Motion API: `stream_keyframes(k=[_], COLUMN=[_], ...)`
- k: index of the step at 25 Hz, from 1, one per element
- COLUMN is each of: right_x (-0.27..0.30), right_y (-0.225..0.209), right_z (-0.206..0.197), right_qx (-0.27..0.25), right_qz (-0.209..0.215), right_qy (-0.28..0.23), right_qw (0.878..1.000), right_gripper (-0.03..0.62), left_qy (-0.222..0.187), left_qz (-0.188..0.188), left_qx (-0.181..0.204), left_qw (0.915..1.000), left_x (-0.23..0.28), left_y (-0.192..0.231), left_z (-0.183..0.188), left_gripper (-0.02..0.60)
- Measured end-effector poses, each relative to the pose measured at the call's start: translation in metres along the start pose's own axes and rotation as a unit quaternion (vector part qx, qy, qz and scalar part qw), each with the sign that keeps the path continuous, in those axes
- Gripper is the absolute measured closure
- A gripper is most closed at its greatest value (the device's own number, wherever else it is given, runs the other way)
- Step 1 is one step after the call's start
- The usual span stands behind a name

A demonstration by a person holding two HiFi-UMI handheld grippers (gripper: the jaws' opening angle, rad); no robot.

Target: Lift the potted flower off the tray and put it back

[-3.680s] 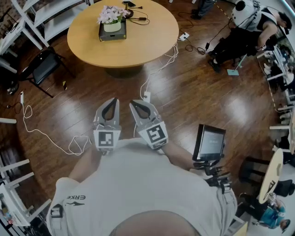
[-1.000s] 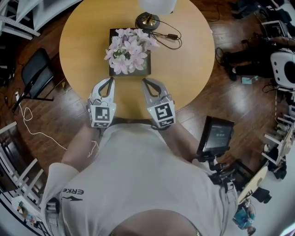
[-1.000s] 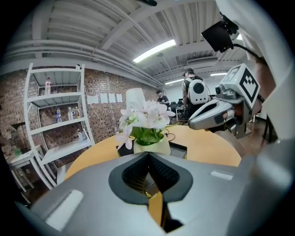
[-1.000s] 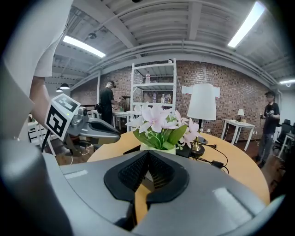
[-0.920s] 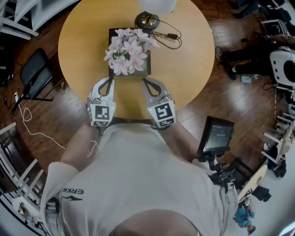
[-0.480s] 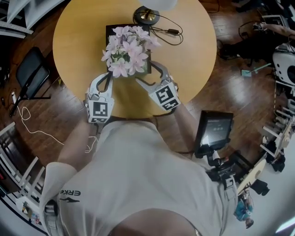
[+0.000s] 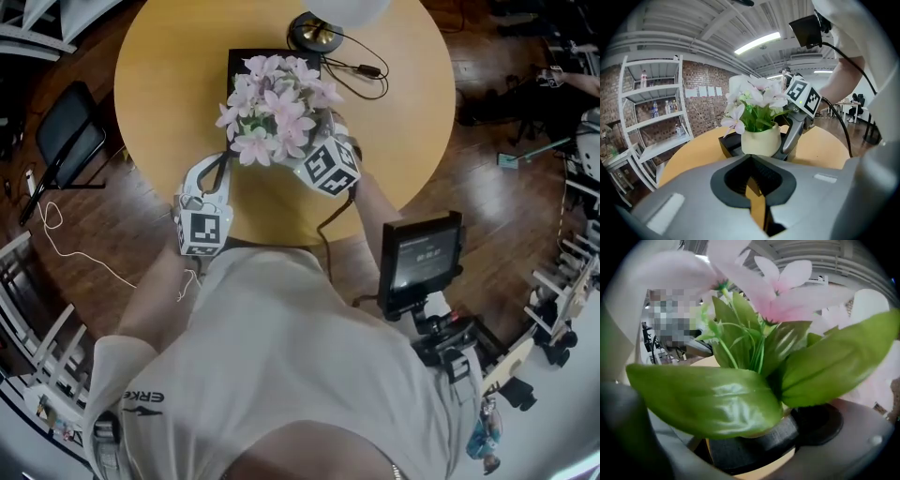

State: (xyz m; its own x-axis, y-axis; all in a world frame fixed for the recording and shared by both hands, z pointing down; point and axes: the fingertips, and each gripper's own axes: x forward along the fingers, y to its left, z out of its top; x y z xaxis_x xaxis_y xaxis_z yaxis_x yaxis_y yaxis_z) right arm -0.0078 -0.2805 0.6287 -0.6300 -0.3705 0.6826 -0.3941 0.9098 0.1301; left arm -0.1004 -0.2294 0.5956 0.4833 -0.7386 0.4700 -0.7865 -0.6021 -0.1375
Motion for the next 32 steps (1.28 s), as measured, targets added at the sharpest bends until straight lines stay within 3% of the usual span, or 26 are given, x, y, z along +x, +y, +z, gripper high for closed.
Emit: stream_keyframes(k=[16,32], right_x=[0.025,-0.017], right_y=[-0.006,0.000], right_z=[0.005,0.041], right_qx=[-0.027,0.023], right_qz=[0.013,-0.043], right_qy=[0.025,-0.036], right_qw=[0.999,0.998], right_gripper=[0.000,0.002], left_qy=[0.002,-0.035], left_qz=[0.019,0.014], left_qx=[-0.008,0.004], left_qw=[0.9998,0.9993], left_x=[-0.007,-0.023], left_y=[0.006,0.008], left_z=[0.001,0.018], left_gripper=[0.580,0.580])
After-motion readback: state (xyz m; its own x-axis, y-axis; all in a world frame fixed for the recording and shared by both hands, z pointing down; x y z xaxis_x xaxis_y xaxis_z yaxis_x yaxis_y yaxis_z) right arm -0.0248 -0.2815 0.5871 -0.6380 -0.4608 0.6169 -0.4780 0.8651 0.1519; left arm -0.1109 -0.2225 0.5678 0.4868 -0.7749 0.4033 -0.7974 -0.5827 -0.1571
